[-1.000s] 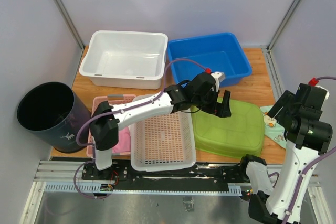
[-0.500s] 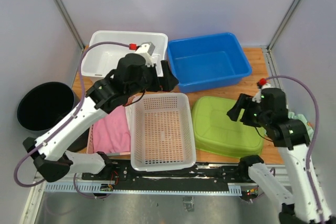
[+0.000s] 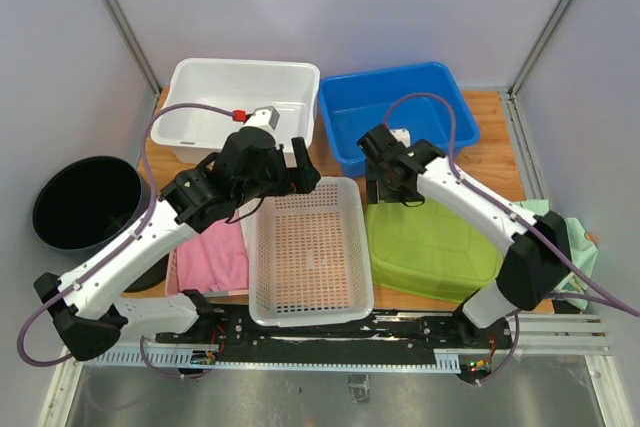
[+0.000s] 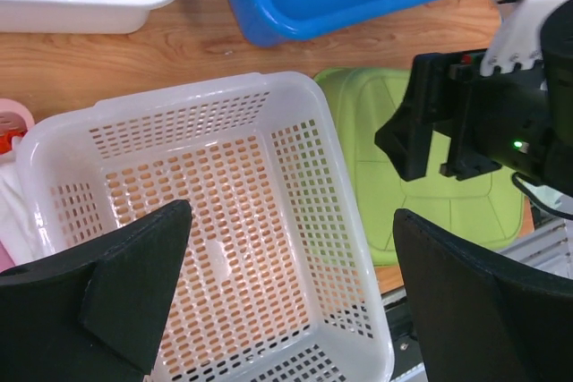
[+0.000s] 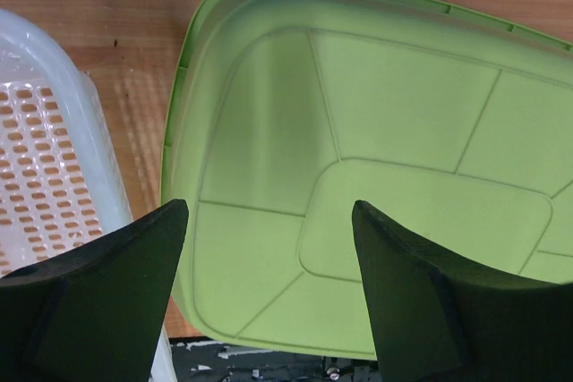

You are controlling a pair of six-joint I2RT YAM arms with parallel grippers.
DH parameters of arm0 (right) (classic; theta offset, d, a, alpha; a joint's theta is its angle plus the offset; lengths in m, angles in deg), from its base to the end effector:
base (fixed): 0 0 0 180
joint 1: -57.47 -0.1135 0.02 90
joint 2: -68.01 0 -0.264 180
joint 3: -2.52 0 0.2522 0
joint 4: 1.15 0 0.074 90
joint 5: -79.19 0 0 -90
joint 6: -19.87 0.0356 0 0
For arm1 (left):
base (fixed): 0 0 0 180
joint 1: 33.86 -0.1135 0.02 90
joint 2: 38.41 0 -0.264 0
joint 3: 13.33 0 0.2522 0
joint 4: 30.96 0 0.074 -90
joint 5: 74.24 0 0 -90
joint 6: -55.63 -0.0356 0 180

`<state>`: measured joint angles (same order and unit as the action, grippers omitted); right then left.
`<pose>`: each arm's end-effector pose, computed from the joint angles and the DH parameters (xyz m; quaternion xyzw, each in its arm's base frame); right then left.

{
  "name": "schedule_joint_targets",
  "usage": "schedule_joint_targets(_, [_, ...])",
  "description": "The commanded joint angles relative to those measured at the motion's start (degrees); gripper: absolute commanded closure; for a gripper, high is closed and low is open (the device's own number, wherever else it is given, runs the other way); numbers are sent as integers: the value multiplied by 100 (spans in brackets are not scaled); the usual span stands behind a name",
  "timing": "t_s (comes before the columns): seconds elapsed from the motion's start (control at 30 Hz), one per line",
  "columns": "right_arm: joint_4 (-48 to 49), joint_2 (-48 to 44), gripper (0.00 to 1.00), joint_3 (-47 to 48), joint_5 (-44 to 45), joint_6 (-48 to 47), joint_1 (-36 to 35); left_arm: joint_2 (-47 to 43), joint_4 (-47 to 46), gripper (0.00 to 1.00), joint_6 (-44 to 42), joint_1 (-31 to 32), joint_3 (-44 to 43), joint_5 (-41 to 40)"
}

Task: Turn the large container upside down

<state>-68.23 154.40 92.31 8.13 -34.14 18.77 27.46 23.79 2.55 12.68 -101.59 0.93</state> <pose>0.2436 0.1804 0.2954 0.0147 0.9611 0.0089 0.2757 0.1695 -0.1656 0.3925 0.0109 0.8710 -0.2338 0.4320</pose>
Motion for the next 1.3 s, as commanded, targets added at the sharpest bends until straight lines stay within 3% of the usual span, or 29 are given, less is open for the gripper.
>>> schedule_joint_targets(0.0, [-36, 448, 24, 323, 498, 392, -215, -250, -82, 1, 221, -5, 87, -397])
schedule_joint_targets(0.3, [-111, 1077, 24, 20, 872, 593, -316, -247, -202, 1, 221, -5, 220, -443])
schedule_joint_targets(0.53, [-128, 14, 23, -1166, 1203, -205, 218, -182, -341, 1, 173, -5, 284, -308])
schedule_joint_targets(0.7, [-135, -819, 24, -1438, 1229, -885, 359, -58, -540, 1, 168, -5, 329, -193])
schedule_joint_targets(0.93, [39, -1305, 24, -894, 438, -1015, 354, 4, -558, 1, 27, -5, 178, -57])
schedule_joint_targets(1.07, [1139, -1341, 24, -496, -138, -1719, 354, -124, -508, 1, -171, -5, -20, -247])
schedule_joint_targets(1.17, [1670, -885, 24, 145, -690, -1955, 342, -115, -97, 1, -187, -9, -368, -787])
schedule_joint_targets(1.27, [1708, 148, 24, 1152, -927, -2069, 244, -32, 512, 1, -44, -203, -640, -1215])
